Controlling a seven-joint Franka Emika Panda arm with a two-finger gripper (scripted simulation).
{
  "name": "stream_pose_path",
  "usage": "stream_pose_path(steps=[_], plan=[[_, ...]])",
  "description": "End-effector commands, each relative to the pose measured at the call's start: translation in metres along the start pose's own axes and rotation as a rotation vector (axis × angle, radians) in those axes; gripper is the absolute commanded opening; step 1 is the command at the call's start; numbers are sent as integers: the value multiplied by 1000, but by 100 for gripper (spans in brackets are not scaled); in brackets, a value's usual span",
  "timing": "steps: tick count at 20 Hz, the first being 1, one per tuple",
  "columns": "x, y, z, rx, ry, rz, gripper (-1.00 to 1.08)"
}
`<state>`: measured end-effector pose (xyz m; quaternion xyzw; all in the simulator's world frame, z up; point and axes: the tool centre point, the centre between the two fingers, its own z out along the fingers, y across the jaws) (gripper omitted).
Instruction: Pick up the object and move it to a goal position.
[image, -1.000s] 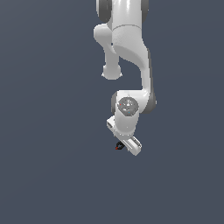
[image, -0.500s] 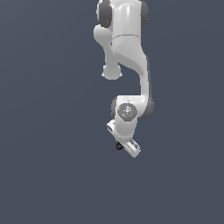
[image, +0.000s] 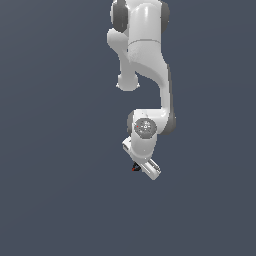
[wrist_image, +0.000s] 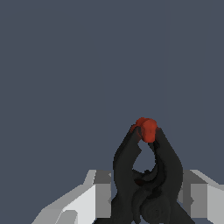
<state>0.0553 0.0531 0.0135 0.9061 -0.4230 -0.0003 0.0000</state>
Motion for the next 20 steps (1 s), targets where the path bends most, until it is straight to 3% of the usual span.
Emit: stream_pose_path(steps=[1,11,20], plan=[[0,0,0,0,0,0,-100],[6,21,-18,0,0,0,-100],[23,77,-64,1,-1,1,-100]])
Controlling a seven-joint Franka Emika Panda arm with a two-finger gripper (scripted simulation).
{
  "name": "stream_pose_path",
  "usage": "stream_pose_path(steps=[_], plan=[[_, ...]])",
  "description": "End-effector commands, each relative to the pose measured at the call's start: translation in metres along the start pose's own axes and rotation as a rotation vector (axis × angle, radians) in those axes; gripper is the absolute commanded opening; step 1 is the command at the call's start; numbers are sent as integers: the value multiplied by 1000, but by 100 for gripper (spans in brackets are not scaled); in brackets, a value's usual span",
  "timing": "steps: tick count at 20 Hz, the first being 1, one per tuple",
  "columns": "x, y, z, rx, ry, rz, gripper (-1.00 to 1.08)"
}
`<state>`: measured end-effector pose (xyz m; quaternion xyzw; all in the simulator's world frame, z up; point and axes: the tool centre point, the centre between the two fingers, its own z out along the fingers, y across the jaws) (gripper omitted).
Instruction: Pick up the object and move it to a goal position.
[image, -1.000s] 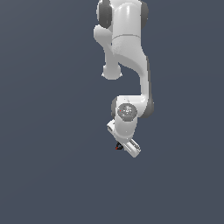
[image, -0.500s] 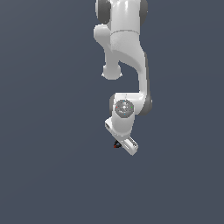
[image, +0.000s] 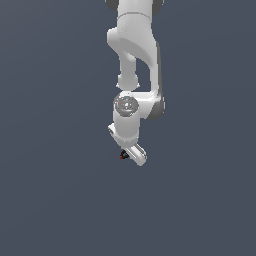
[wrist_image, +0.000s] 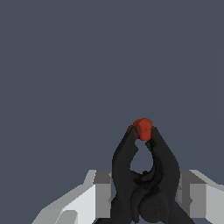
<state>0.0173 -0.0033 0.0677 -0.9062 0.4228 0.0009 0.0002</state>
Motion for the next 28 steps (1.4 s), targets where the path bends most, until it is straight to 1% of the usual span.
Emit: stream_pose_path(steps=[1,13,18,23,28], plan=[[6,20,-17,2,0,1,-100],[40,130,-110,3,-2,1,-100],[54,172,-147,3,-1,2,-100],[66,203,-175,2,0,1,-100],[74,221,-192,1,1,1,-100]])
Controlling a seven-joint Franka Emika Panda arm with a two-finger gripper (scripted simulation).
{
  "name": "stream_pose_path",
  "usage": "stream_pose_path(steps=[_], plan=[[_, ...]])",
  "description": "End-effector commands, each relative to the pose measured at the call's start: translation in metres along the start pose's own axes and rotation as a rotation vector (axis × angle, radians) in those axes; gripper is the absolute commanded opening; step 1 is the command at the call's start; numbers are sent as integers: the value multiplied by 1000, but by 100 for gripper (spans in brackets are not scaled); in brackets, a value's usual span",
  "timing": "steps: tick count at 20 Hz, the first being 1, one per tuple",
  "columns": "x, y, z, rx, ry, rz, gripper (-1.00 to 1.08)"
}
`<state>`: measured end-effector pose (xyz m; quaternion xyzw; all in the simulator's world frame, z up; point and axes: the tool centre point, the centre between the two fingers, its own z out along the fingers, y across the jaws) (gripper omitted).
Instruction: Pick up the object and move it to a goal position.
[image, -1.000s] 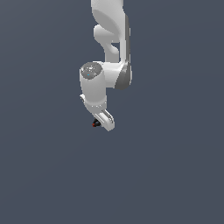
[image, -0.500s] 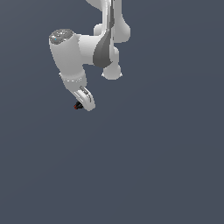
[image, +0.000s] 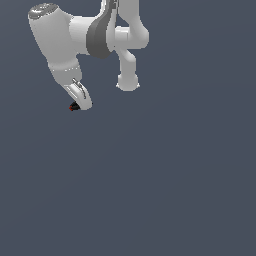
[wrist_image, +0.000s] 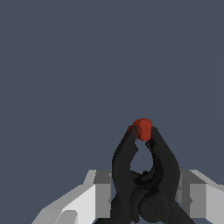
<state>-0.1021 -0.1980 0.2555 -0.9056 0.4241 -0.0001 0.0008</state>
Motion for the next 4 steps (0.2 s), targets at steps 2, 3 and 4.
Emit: stream_pose_path(steps=[2,3,4], plan=[[4,8,-8,-1,0,-2,-100],[4,8,-8,-2,0,-2,-100],[4,8,-9,-2,0,-2,-100]])
